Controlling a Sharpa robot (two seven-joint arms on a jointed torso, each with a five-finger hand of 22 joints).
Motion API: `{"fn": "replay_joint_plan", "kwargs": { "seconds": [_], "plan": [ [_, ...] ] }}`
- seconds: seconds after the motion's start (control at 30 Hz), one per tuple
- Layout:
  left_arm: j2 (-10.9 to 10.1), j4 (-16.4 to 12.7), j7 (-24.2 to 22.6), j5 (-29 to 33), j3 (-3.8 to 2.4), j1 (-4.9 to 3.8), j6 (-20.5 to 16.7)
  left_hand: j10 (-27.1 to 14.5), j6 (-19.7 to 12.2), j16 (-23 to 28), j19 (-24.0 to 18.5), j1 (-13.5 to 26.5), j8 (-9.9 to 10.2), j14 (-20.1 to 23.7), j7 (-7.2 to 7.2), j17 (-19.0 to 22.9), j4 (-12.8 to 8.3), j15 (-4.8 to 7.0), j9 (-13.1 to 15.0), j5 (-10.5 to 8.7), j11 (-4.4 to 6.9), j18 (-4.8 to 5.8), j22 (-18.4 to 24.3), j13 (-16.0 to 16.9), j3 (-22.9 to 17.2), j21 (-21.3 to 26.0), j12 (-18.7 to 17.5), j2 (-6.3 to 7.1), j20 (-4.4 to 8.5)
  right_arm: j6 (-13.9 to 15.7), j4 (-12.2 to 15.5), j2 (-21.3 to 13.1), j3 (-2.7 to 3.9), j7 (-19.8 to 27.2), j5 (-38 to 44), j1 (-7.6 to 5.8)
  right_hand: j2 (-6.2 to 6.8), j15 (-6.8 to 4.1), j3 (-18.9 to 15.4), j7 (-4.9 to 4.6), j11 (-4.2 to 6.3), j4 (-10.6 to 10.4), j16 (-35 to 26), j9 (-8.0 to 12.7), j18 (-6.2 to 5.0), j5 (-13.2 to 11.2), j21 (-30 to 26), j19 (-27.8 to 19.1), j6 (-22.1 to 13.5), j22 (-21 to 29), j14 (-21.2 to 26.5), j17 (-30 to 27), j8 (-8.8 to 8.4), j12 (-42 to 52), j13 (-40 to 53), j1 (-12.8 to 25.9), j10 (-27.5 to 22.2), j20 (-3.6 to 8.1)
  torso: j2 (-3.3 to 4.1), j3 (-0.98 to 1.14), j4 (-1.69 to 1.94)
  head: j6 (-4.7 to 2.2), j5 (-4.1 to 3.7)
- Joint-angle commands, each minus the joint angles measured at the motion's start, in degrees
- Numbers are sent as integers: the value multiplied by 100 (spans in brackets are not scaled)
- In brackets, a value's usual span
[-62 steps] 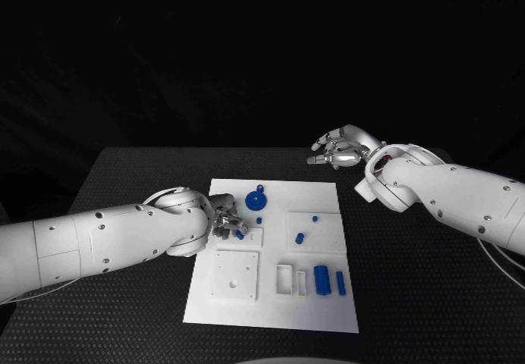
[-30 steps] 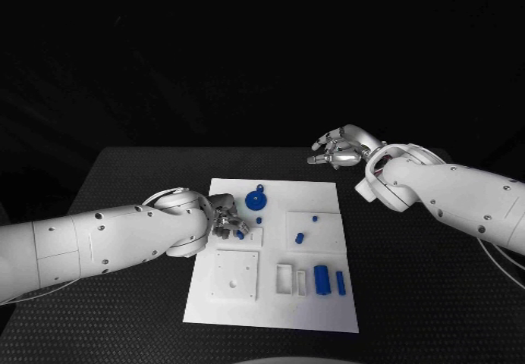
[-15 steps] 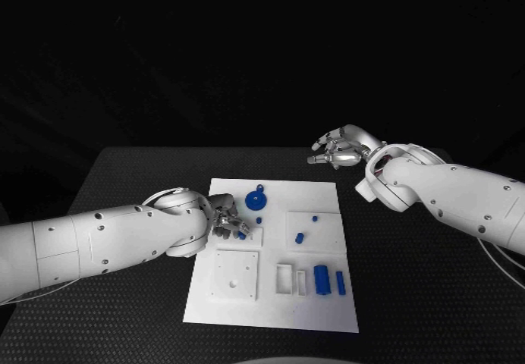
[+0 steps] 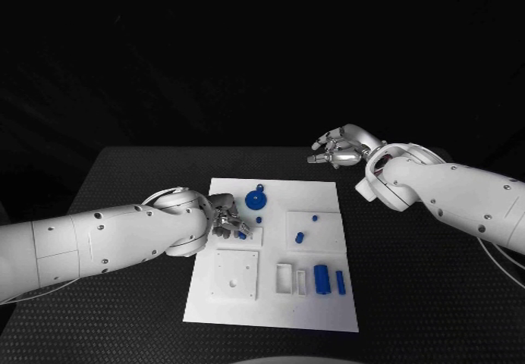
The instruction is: Assemble the parts on the task board
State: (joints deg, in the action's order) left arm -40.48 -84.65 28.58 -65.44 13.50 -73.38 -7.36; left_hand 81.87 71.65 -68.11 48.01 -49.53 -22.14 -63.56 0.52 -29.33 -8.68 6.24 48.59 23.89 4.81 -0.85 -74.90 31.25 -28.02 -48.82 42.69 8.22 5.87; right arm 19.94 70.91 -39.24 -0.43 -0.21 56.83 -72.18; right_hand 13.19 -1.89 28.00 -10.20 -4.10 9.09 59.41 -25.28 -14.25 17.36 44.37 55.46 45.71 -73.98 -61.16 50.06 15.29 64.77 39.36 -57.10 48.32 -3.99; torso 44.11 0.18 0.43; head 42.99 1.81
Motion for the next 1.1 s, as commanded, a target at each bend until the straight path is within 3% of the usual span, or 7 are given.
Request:
{"fn": "replay_joint_plan", "kwargs": {
  "seconds": [0.03, 0.33, 0.43, 0.6, 1.1],
  "plan": [
    [30, -21, -159, 99, 29, 54, 94, 23, -33, -35, -58, -3, 23, 15, -2, 8, 36, 30, -5, -39, 9, 71, -47, -7, -8, 37, 32, 42, 604, -62, 2, -3, 3, 46, -1, 0, -3, 2, -43, -36, -12, 1, -13, 6, -75, 29, -20, -24, 7, -7, 42, -9, 23, 33, -9, 47, -44, -19, 0, 2, 0, 4, 3],
    [38, -23, -170, 230, 29, 54, 88, 1, -68, -39, -78, -175, 38, 40, -16, 34, -28, 33, -7, -29, 5, 78, -52, -36, -46, 32, 30, -11, 610, -67, 4, 2, 3, 47, -1, 0, -6, 2, -45, -36, -13, -1, -11, 6, -75, 33, -23, -24, 4, -9, 43, -11, 22, 37, -15, 48, -46, -19, 3, 6, -2, 8, 5],
    [43, -14, -170, 258, 29, 54, 91, -5, -77, -53, -92, -401, 47, 49, -23, 51, -182, 33, -11, 4, 0, 85, -57, -57, -72, 22, 40, -159, 610, -66, 6, 1, 3, 47, -1, 0, -7, 2, -44, -36, -13, 0, -11, 7, -75, 34, -24, -24, 3, -10, 44, -12, 22, 38, -17, 47, -46, -19, 0, 7, -4, 2, 7],
    [50, -13, -169, 292, 29, 54, 90, -16, -100, -60, -99, -620, 76, 60, -38, 72, -330, 31, -28, 30, -1, 85, -54, -80, -125, 19, 45, -267, 604, -66, 11, 2, 3, 47, -1, 0, -8, 2, -45, -36, -13, 0, -10, 7, -75, 36, -25, -23, 3, -11, 44, -13, 23, 40, -19, 46, -47, -18, 2, 8, -4, 7, 5],
    [95, -13, -75, 69, 29, 53, 32, -14, -92, -74, -88, -713, 85, 51, -41, 84, -371, 29, -39, 2, 12, 85, -51, -95, -158, 10, 56, -290, 598, -58, 41, -9, 3, 46, -1, 0, -9, 3, -47, -37, -13, -1, -7, 7, -75, 41, -29, -22, 3, -14, 45, -17, 24, 45, -26, 46, -49, -18, 2, 11, -6, -1, 4]
  ]
}}
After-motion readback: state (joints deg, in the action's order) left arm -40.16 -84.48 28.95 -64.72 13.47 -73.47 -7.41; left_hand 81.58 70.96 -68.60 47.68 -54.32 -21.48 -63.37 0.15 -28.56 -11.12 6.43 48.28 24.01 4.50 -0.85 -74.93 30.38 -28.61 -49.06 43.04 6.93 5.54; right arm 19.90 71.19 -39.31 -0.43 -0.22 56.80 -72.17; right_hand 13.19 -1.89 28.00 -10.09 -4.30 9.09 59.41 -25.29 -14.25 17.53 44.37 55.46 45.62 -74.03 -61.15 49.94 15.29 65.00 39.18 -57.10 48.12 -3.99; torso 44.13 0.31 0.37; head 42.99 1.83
